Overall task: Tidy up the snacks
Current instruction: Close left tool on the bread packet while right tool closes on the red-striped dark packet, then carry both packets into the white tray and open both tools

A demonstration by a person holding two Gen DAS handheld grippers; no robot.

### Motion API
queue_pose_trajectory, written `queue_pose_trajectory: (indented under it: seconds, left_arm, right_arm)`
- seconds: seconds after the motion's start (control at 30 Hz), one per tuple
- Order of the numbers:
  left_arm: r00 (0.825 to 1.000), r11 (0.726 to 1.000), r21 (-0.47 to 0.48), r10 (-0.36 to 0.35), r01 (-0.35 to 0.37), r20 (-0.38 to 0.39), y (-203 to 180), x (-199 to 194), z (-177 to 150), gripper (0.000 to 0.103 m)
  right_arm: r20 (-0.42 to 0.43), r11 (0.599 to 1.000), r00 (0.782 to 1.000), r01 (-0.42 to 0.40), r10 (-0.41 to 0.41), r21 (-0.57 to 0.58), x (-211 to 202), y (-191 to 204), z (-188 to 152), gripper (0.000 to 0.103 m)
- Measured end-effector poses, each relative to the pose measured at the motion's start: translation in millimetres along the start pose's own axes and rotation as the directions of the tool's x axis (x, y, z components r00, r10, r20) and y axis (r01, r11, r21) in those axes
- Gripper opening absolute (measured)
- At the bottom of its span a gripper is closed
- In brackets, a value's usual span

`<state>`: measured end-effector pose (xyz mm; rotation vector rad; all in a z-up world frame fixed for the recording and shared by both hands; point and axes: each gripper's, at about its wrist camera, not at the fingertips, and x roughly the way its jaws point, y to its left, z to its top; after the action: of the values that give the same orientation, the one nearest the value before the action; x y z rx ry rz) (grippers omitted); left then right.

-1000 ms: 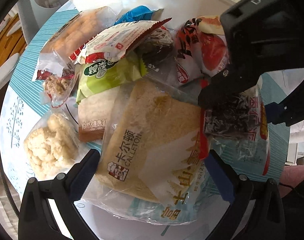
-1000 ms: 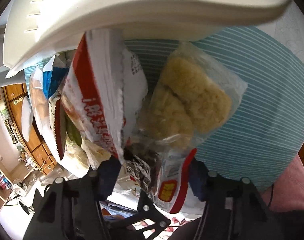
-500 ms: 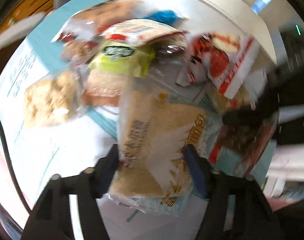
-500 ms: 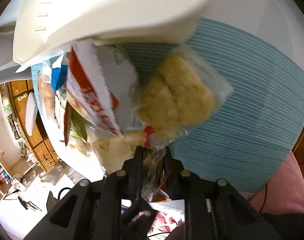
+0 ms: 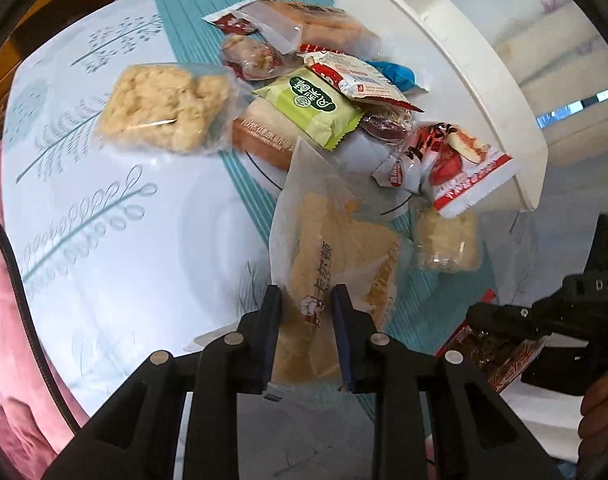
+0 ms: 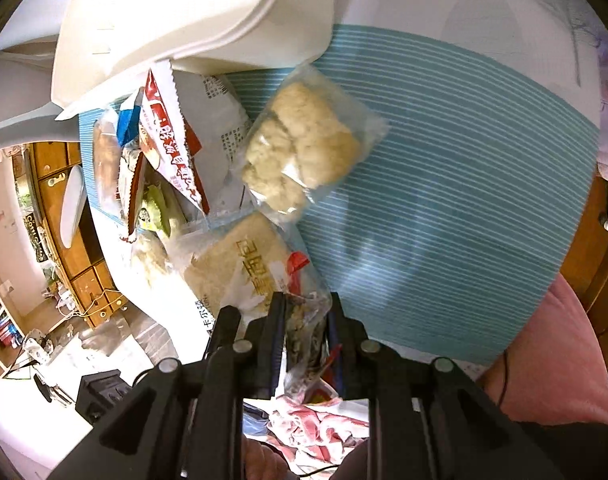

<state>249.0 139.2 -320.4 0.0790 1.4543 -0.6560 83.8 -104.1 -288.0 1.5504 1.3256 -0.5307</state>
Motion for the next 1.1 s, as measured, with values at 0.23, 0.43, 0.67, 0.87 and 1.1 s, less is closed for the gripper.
queue_pose_trajectory:
  seconds: [0.23, 0.43, 0.67, 0.87, 1.1]
  left_arm:
    - [0.997, 0.998, -0.067, 0.004, 0.001, 0.074, -18.1, -46.7, -38.3, 0.02]
    - [0.981, 0.99, -0.131, -0.024, 0.05, 0.191, -34.1, -93.8, -50.9, 0.02]
    - [0.928, 0.962, -0.228, -0.061, 0.154, 0.368, -56.1, -143.4, -67.9, 0.02]
    - [0.868, 0.948, -0.253, -0.048, 0.196, 0.494, -80.2, -167.3, -74.3, 0.02]
    - [0.825, 0.923, -0.316, -0.003, 0.22, 0.565, -119.5, -164.2, -65.7, 0.02]
  right_arm:
    - [0.035, 1.0, 0.999, -0.013, 0.014, -0.024, -22.4, -17.1, -20.6, 0.019]
    - [0.042, 0.997, 0.999, -0.008, 0.011, -0.071, -28.8, -12.1, -34.0, 0.019]
    - [0.047, 0.975, 0.999, -0.004, 0.014, -0.22, -42.0, 18.0, -40.7, 0.019]
    - [0.068, 0.928, 0.997, 0.006, 0.021, -0.372, -67.4, 42.3, -34.4, 0.019]
    - [0.065, 0.859, 0.998, 0.01, 0.027, -0.511, -100.0, 60.2, -6.3, 0.019]
